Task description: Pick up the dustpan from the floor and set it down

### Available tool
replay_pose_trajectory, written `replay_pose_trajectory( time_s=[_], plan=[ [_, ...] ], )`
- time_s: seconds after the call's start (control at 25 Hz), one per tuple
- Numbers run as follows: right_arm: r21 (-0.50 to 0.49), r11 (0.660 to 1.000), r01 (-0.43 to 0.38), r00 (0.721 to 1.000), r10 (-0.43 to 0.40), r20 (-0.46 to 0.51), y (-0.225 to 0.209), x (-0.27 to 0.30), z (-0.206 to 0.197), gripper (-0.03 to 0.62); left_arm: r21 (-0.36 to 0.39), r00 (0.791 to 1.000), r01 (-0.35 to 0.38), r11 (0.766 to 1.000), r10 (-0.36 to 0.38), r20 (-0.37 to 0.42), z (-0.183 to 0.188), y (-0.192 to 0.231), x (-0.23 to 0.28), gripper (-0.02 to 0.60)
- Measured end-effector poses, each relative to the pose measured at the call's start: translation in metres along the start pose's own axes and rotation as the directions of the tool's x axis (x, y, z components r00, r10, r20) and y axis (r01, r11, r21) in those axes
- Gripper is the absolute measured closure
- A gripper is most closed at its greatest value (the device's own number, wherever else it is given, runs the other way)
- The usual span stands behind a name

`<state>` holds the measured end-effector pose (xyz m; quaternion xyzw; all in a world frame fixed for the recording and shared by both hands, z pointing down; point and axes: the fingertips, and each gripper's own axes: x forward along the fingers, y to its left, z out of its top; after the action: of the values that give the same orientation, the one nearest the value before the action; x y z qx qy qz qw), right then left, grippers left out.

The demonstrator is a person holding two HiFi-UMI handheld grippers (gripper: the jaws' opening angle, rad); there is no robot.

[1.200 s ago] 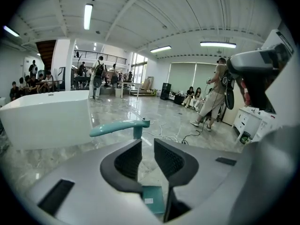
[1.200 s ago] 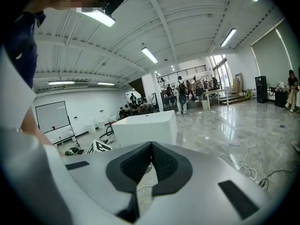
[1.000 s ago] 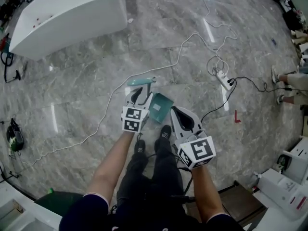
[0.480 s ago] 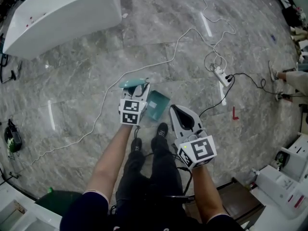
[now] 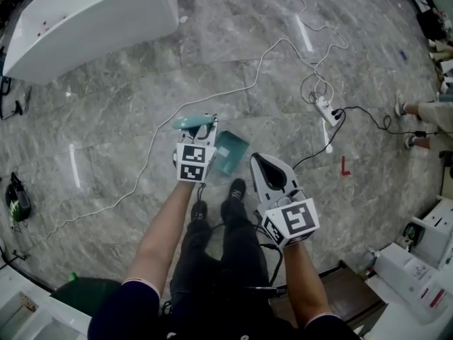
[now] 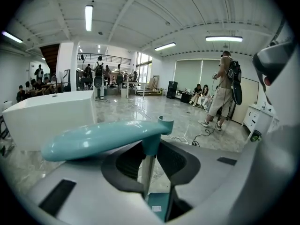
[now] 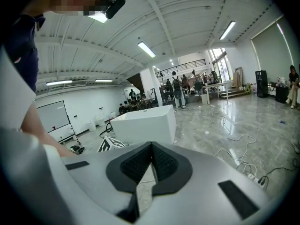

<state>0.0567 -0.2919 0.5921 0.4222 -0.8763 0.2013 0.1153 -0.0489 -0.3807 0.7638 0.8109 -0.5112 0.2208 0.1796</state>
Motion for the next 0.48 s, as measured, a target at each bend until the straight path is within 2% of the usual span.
replay_pose_trajectory(
  time_s=[0.28, 0.48],
  plan=[
    [0.003, 1.000, -0.006, 1.000, 0.006, 0.016, 0.006, -0.007, 0.003, 0.588, -0.007, 1.000, -0.005, 1.000, 0.005, 0.004, -0.002, -0.004, -0.017, 0.474],
    [-0.001, 1.000, -0.002, 0.999, 0.002, 0.035, 0.011, -0.017, 0.007, 0.588, 0.019, 1.000, 0.014, 1.000, -0.015, 0.024, 0.003, -0.019, -0.038, 0.474]
  ],
)
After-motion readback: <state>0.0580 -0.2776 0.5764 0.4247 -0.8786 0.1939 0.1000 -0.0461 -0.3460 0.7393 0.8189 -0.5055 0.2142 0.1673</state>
